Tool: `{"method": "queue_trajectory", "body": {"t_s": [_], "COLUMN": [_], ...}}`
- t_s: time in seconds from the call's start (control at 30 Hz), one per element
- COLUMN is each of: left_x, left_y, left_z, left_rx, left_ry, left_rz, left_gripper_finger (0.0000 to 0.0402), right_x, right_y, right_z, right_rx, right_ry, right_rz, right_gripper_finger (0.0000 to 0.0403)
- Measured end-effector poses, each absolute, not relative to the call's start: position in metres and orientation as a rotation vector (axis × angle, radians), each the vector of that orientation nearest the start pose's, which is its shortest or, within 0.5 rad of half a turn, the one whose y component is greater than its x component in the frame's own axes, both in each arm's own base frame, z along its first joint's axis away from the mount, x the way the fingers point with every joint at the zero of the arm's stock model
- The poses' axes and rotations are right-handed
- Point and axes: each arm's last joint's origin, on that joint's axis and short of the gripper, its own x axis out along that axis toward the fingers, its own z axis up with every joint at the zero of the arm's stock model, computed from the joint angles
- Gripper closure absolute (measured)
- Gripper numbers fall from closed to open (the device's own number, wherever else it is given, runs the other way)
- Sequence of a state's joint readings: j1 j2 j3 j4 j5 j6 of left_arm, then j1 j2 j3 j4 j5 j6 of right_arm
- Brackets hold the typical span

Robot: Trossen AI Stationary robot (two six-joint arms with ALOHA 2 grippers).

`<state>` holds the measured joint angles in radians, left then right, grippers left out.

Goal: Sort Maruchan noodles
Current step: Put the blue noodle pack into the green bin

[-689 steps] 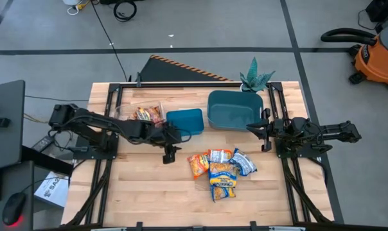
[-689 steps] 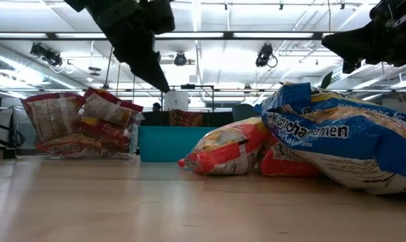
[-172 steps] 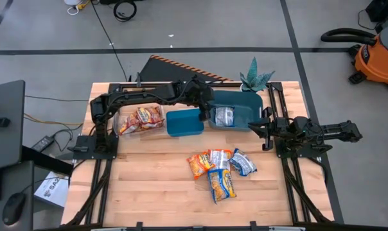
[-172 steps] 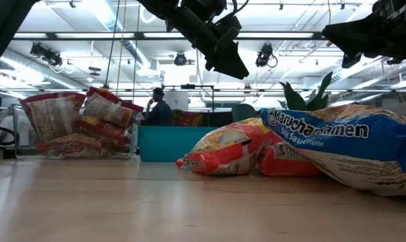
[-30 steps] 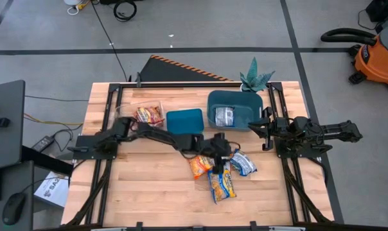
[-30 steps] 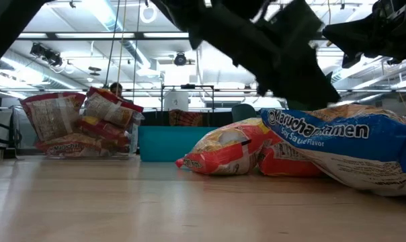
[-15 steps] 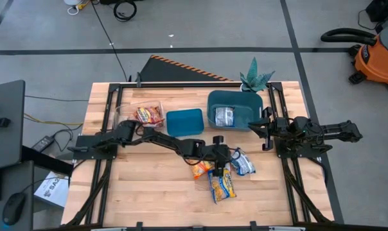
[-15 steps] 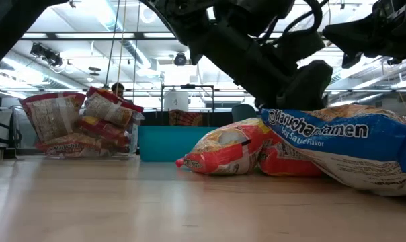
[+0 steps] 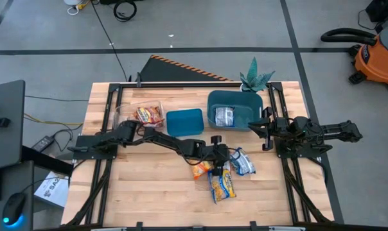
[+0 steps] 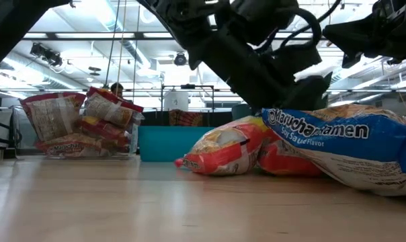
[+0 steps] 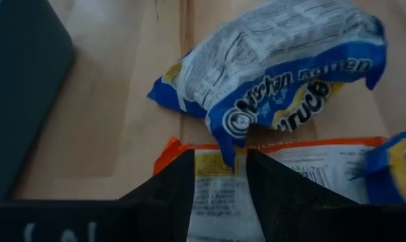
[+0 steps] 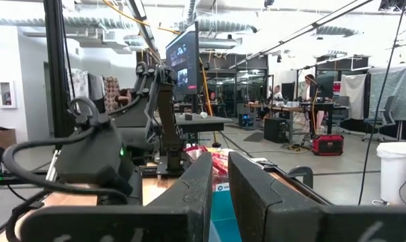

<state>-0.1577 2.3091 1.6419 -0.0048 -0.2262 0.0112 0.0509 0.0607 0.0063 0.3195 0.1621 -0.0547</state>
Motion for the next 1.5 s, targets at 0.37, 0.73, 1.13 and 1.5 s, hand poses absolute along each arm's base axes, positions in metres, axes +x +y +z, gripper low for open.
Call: {"method": "queue_trajectory", "body": {"t_s": [0.37, 0.73, 1.13, 1.5], "left_x": [0.503, 0.500, 0.487, 0.468], "left_y": [-0.068, -0.048, 0.016, 0.079], "left_z": [0.141, 0.177, 0.247, 0.278], "left_rx": [0.093, 0.120, 0.229, 0.358], "left_ry": [0.580, 0.521, 0.386, 0.396], "left_rz": [-0.040, -0.010, 0.159, 0.331], "left_gripper_finger": [0.0386, 0.0398, 0.0400, 0.0400], "right_x": [0.097, 0.097, 0.097, 0.097], "right_y": [0.000, 0.000, 0.000, 0.000], "right_z": [0.191, 0.191, 0.191, 0.191], "right_rx": [-0.026, -0.026, -0.026, -0.026], "right_ry": [-0.261, -0.261, -0.261, -0.261], "right_rz": [-0.118, -0.118, -0.118, -0.118], "right_gripper_finger": [0.0348, 0.0348, 0.0348, 0.0348]}}
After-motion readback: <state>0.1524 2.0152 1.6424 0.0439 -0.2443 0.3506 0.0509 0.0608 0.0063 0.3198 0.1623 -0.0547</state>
